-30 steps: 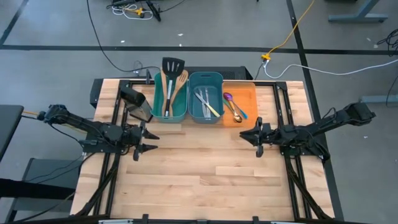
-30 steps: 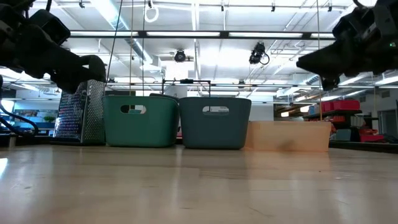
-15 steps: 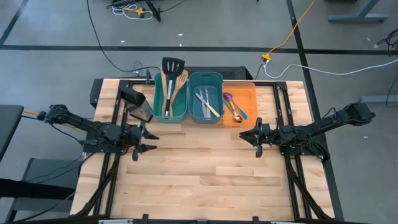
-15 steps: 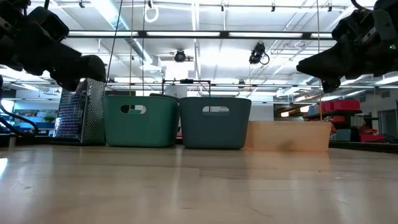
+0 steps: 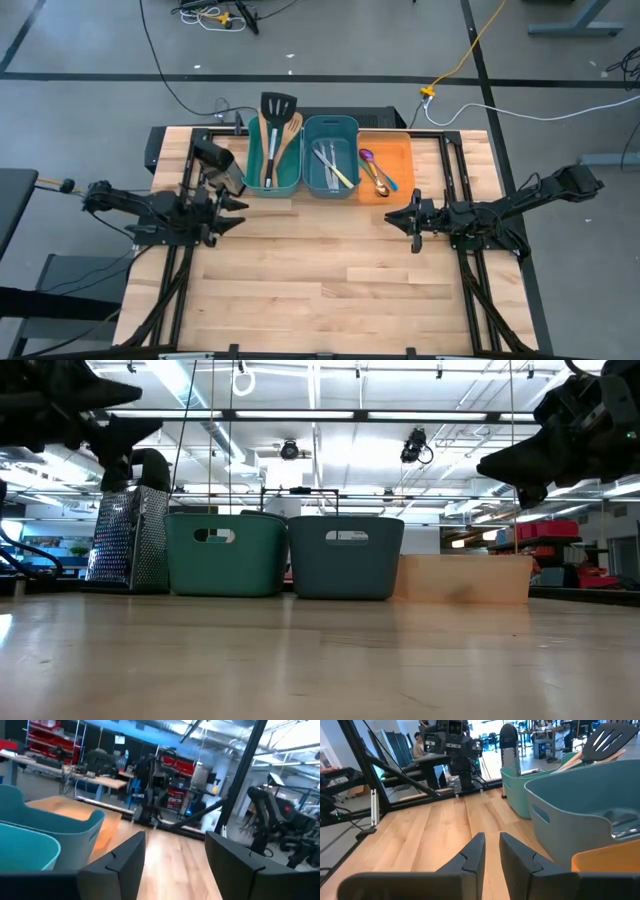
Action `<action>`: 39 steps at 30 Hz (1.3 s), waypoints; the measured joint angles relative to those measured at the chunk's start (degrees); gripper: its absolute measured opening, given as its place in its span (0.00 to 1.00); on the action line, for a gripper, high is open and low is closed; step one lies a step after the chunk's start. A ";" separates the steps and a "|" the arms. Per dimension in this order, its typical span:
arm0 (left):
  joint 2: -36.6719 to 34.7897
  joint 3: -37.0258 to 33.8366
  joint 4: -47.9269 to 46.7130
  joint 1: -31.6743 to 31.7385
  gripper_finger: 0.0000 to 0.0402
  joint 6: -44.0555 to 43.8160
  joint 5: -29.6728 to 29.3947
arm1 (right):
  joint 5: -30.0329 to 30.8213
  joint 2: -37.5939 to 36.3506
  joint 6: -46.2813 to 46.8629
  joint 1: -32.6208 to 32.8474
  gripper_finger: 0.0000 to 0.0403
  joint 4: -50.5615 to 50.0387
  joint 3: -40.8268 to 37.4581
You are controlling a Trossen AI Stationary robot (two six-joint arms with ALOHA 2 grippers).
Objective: Pick & Place Kitchen Items
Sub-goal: Return to Home Position
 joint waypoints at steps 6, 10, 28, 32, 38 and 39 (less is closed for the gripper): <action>0.01 0.00 -0.21 -0.01 0.53 -0.01 0.04 | 0.02 0.13 0.00 0.00 0.17 -0.07 0.00; -0.01 0.00 -0.03 0.79 0.53 0.00 0.09 | 0.02 0.15 -0.01 0.00 0.17 -0.16 0.00; 0.27 0.00 0.03 1.64 0.53 -0.01 0.07 | 0.02 0.15 -0.01 0.00 0.17 -0.15 0.00; 0.27 0.00 0.02 1.64 0.53 -0.02 0.07 | 0.02 0.15 -0.01 0.00 0.17 -0.15 0.00; 0.27 0.00 0.02 1.64 0.53 -0.02 0.07 | 0.02 0.15 -0.02 0.00 0.17 -0.15 0.00; 0.27 0.00 0.02 1.64 0.53 0.00 0.07 | 0.02 0.15 -0.01 0.00 0.17 -0.15 0.00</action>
